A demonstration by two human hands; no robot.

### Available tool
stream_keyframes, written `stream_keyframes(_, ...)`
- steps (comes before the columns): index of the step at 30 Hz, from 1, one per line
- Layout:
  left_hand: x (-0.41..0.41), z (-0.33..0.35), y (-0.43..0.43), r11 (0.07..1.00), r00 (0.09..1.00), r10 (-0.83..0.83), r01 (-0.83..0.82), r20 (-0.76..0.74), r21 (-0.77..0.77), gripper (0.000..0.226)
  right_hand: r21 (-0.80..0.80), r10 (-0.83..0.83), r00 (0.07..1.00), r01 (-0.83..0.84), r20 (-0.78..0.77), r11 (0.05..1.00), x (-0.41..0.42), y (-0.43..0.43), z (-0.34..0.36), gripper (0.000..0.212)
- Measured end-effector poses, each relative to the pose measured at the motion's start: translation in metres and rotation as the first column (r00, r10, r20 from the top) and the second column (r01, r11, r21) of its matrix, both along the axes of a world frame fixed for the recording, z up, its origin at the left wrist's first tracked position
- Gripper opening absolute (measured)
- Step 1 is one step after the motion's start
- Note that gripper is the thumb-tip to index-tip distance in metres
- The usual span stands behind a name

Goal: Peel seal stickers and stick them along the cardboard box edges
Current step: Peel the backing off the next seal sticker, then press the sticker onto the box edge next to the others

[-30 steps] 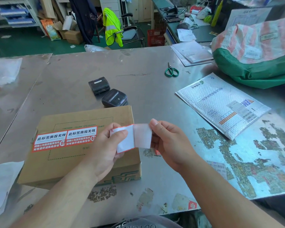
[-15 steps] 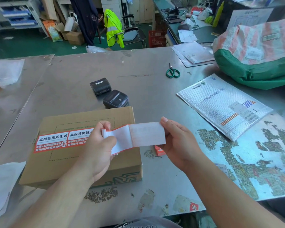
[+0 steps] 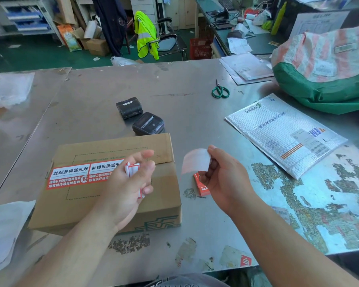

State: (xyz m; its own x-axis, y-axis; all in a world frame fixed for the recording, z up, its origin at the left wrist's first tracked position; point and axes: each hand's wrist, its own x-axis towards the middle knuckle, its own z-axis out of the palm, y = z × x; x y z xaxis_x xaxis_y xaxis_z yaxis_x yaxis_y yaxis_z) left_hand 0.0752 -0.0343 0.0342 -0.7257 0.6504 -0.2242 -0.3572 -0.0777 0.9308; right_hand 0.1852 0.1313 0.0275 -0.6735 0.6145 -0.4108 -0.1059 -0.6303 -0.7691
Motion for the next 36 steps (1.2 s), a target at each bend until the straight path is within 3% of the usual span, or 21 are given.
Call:
stream_keyframes(2, 0.002, 0.001, 0.001, 0.999, 0.999, 0.008, -0.010, 0.040, 0.047, 0.033, -0.004, 0.001, 1.000, -0.001, 0.008, 1.000, -0.001, -0.001, 0.001, 0.030)
stream_keyframes(4, 0.001, 0.001, 0.001, 0.999, 1.000, -0.008, 0.008, 0.023, 0.034, 0.043, -0.018, 0.000, 1.000, 0.000, 0.017, 1.000, -0.002, -0.002, 0.002, 0.029)
stream_keyframes(8, 0.004, 0.002, 0.000, 0.998, 0.981, -0.048, 0.038, -0.188, -0.055, 0.053, -0.026, 0.011, 0.999, -0.010, 0.040, 1.000, -0.004, -0.003, 0.003, 0.023)
stream_keyframes(11, 0.002, 0.002, 0.001, 0.988, 0.918, -0.034, -0.029, -0.396, -0.154, 0.034, -0.042, 0.001, 0.998, 0.002, 0.058, 0.999, -0.004, -0.005, 0.004, 0.022)
stream_keyframes(15, 0.002, 0.006, 0.001, 0.951, 0.839, -0.143, -0.029, -0.525, -0.307, 0.044, -0.042, 0.001, 0.995, 0.003, 0.099, 0.999, -0.006, -0.008, 0.005, 0.024)
stream_keyframes(20, 0.006, 0.006, 0.005, 0.912, 0.660, -0.224, -0.118, -0.717, -0.393, 0.044, -0.041, -0.003, 0.987, 0.010, 0.159, 0.999, -0.005, -0.012, 0.003, 0.025)
stream_keyframes(25, 0.011, 0.001, 0.008, 0.909, 0.611, -0.202, -0.173, -0.765, -0.378, 0.023, 0.002, 0.012, 0.981, -0.013, 0.192, 1.000, -0.006, -0.017, 0.004, 0.028)
stream_keyframes(31, 0.012, 0.003, 0.007, 0.904, 0.551, -0.240, -0.173, -0.799, -0.391, 0.033, 0.002, 0.031, 0.981, -0.032, 0.190, 0.999, -0.008, -0.019, 0.011, 0.033)
stream_keyframes(36, 0.013, 0.002, 0.008, 0.893, 0.505, -0.230, -0.229, -0.832, -0.387, 0.013, -0.030, 0.031, 0.985, -0.026, 0.167, 0.999, -0.011, -0.022, 0.012, 0.028)
